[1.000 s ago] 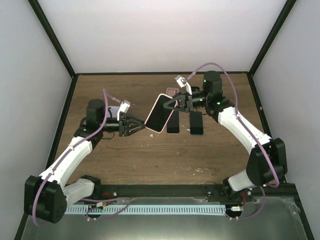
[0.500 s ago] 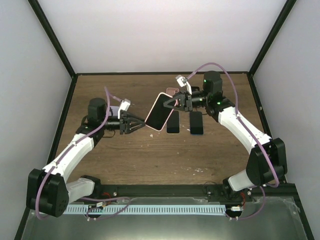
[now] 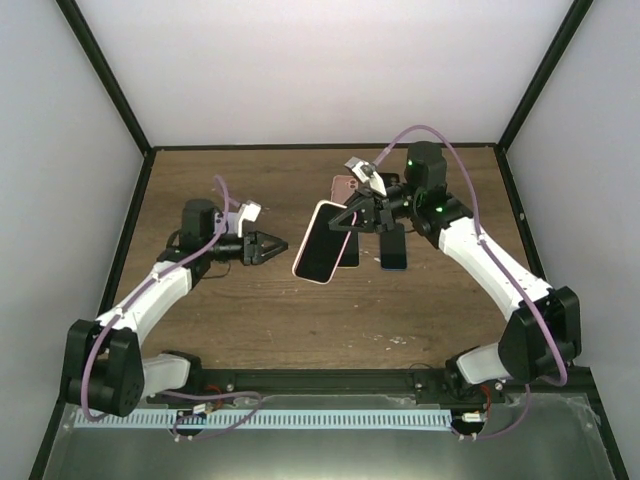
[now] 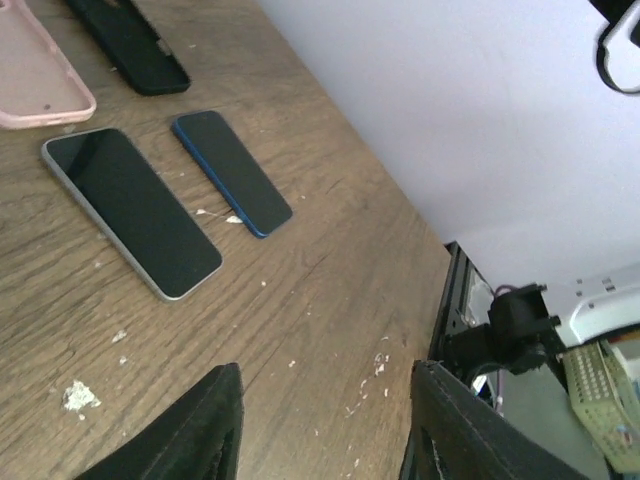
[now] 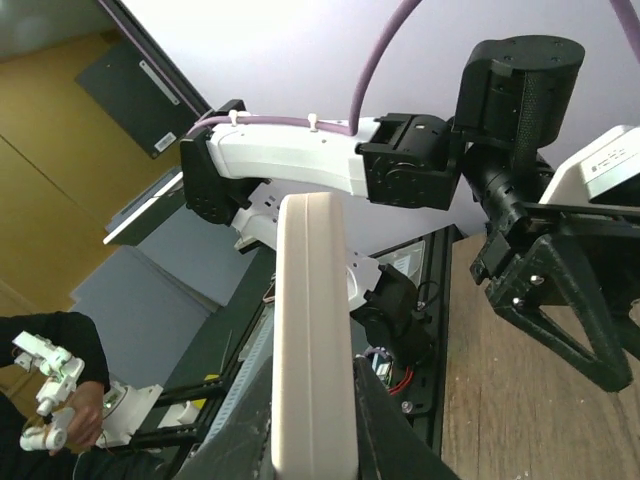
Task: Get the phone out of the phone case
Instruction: Remove the phone case from the phone.
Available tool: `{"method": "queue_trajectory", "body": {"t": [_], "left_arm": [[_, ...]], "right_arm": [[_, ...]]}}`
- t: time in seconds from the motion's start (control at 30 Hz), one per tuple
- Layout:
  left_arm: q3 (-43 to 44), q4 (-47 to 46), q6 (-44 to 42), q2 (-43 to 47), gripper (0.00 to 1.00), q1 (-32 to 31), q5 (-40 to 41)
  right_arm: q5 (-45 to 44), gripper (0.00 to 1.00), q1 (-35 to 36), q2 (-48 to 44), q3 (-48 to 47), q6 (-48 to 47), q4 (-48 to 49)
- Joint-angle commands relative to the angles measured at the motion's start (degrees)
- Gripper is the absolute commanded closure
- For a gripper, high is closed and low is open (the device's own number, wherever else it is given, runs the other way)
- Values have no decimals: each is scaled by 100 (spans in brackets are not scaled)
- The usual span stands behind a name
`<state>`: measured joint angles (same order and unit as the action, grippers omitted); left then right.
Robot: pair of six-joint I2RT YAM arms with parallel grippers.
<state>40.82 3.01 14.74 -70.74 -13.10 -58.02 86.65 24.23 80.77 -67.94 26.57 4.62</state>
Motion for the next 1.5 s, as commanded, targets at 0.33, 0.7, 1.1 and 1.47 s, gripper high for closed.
{"method": "queue_trajectory", "body": {"t": [0.33,0.7,1.1,1.47], "left_arm": [[-183,-228,322,1562,33,-80,-1589],[141,457,-278,1361,39,-606,-755],[-64,393,-344,1496,47,-580,13],[-118,248,-321,1702,47,-579,-434]], "right_arm": [[-171,99,-287,289,-620,-796,-883],[-128,99,-270,383,-576,-583,-664],[-40,99,201,45,-481,-1248,-1249],[-77,99,240,-62,-533,-1425,-1435]]}}
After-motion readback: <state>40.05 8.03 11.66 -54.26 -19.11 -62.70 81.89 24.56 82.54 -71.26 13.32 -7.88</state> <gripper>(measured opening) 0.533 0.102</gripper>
